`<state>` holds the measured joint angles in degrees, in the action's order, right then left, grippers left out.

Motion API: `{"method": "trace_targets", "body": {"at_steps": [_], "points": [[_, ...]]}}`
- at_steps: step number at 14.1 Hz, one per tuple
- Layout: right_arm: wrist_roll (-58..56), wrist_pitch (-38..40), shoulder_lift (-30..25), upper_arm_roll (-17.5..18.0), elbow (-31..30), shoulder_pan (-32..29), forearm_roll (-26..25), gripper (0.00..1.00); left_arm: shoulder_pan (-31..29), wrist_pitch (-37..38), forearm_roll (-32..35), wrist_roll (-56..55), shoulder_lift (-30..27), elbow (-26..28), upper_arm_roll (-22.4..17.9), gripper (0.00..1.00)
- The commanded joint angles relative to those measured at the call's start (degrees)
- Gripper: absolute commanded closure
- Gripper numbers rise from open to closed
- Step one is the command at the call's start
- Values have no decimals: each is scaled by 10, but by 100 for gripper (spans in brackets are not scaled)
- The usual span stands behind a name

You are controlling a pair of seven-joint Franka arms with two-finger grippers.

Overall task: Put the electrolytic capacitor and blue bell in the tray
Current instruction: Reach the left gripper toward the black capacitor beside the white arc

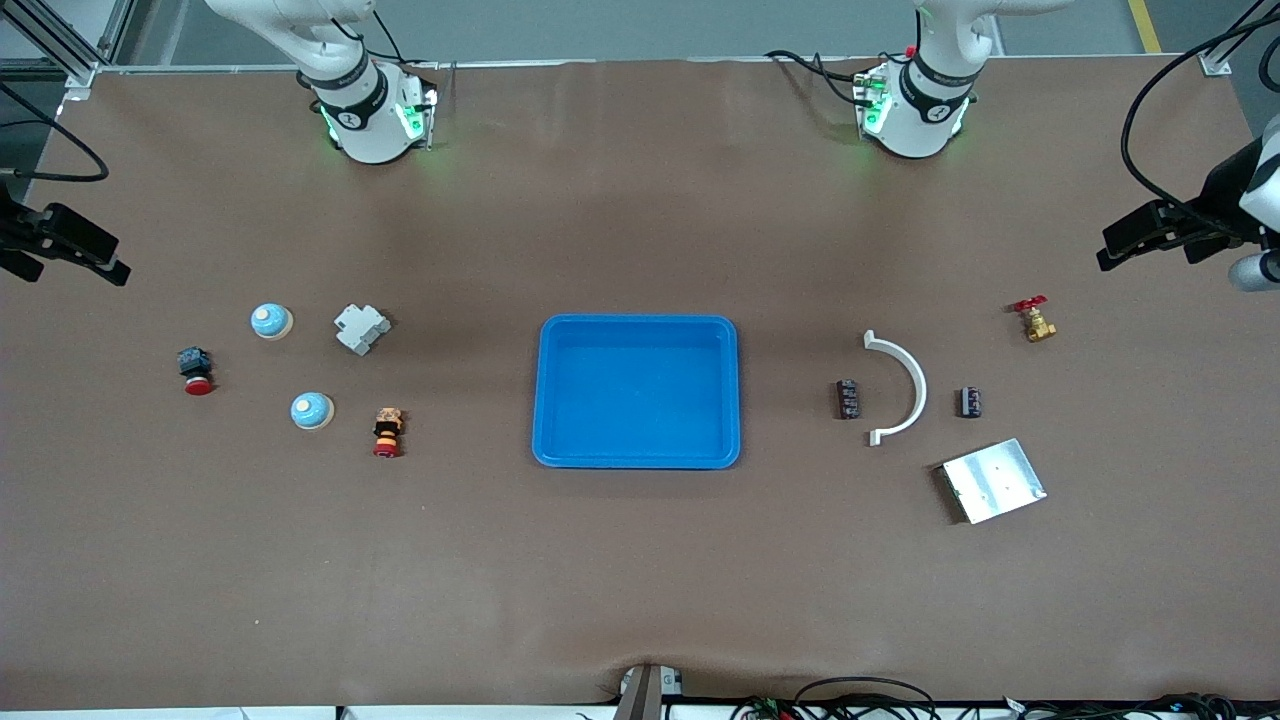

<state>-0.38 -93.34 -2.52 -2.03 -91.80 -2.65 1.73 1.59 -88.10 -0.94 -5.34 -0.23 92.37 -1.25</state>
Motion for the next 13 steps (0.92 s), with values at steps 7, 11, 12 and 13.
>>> {"method": "trace_targets", "body": {"at_steps": [7, 11, 12, 13], "points": [[-18, -4, -8, 4, -22, -16, -7, 0, -1, -191, -4, 1, 18, 169, 1, 0], [-19, -9, -6, 4, -17, -16, -22, 0, -12, -289, -2, 2, 50, 223, 1, 0], [-20, -11, -6, 5, -18, -15, -42, 0, -12, -302, -2, 2, 63, 225, 1, 0], [-23, -5, -6, 5, -19, -16, -43, 0, -12, -308, -2, 2, 78, 224, 1, 0]]}}
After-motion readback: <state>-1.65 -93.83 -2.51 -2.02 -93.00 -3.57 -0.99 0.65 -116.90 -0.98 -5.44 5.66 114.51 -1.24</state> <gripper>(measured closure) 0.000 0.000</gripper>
